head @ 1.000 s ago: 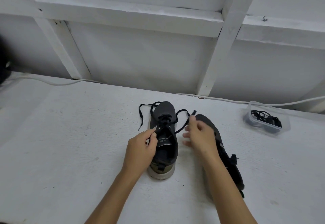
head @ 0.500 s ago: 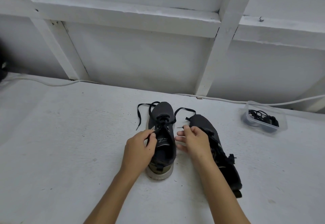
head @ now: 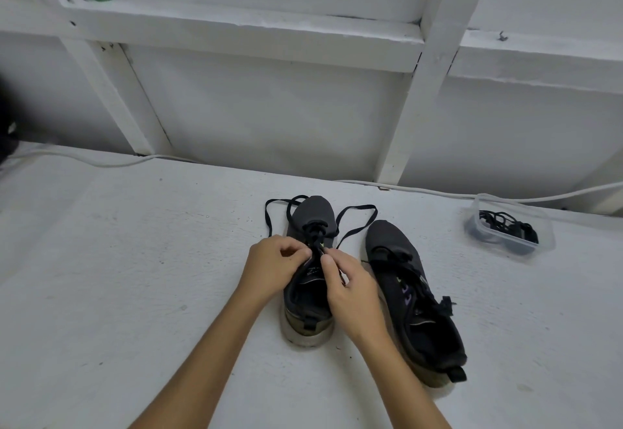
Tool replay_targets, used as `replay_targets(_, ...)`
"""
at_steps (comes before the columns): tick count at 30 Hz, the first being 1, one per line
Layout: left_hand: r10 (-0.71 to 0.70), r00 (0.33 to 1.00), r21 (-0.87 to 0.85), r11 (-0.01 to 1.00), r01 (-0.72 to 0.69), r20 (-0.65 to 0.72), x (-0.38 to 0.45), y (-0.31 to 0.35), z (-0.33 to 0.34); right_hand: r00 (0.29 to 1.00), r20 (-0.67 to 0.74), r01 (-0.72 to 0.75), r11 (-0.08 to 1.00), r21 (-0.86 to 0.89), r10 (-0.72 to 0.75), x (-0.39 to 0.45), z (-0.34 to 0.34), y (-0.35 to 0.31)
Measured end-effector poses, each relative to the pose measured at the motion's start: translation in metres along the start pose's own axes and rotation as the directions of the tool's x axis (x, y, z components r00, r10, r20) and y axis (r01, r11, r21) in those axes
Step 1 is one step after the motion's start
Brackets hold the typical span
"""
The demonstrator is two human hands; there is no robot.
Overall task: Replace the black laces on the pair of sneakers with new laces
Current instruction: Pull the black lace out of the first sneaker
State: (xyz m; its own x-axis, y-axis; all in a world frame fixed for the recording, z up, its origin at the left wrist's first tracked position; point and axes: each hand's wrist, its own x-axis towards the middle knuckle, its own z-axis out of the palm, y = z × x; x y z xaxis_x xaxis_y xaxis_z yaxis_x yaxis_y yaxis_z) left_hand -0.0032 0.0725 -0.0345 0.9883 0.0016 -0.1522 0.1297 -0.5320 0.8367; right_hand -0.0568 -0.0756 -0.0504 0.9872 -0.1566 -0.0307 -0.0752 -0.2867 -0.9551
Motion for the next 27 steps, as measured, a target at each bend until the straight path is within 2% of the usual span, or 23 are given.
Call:
replay_targets(4,0.065,0.997,0.182,0.981,-0.071,0.04,0.011,0.006,-0.005,0.999,-0.043,-0.012,1.0,-0.021,0.011,-0.003,0.005,-0.006)
replay_targets(6,0.076,0.994,0.195,0.977,-0.09,0.078,0.014,0.008,-0.009,0.998,-0.054,-0.018,1.0,-0.023,0.017,-0.005,0.006,-0.008)
replay_targets(11,-0.017,0.983,0.037,0.999,0.01,0.184,0.011,-0.001,-0.014,0.999,-0.049,-0.017,0.999,0.041,0.019,-0.007,0.004,-0.003)
replay_targets(14,0.003,0.992,0.018,1.0,-0.005,0.125,0.009,-0.005,-0.015,0.997,-0.067,-0.028,0.999,0.04,0.031,-0.008,0.004,-0.002)
replay_targets(17,-0.04,0.998,-0.088,0.995,0.045,0.057,0.009,-0.002,-0.016,0.996,-0.092,-0.016,1.0,-0.006,0.015,-0.009,0.005,-0.004)
replay_targets(22,-0.037,0.977,-0.199,0.977,0.079,0.209,0.006,-0.01,-0.012,0.994,-0.112,-0.01,1.0,-0.006,0.01,-0.012,0.003,-0.004)
replay_targets(25,0.022,0.988,-0.148,0.989,0.001,0.15,0.004,-0.011,-0.011,0.992,-0.126,-0.029,1.0,-0.011,0.028,-0.011,0.004,-0.002)
replay_targets(27,-0.015,0.998,-0.153,0.988,0.024,0.061,0.005,-0.008,-0.009,0.991,-0.129,-0.043,0.999,0.001,0.043,-0.011,0.004,-0.001)
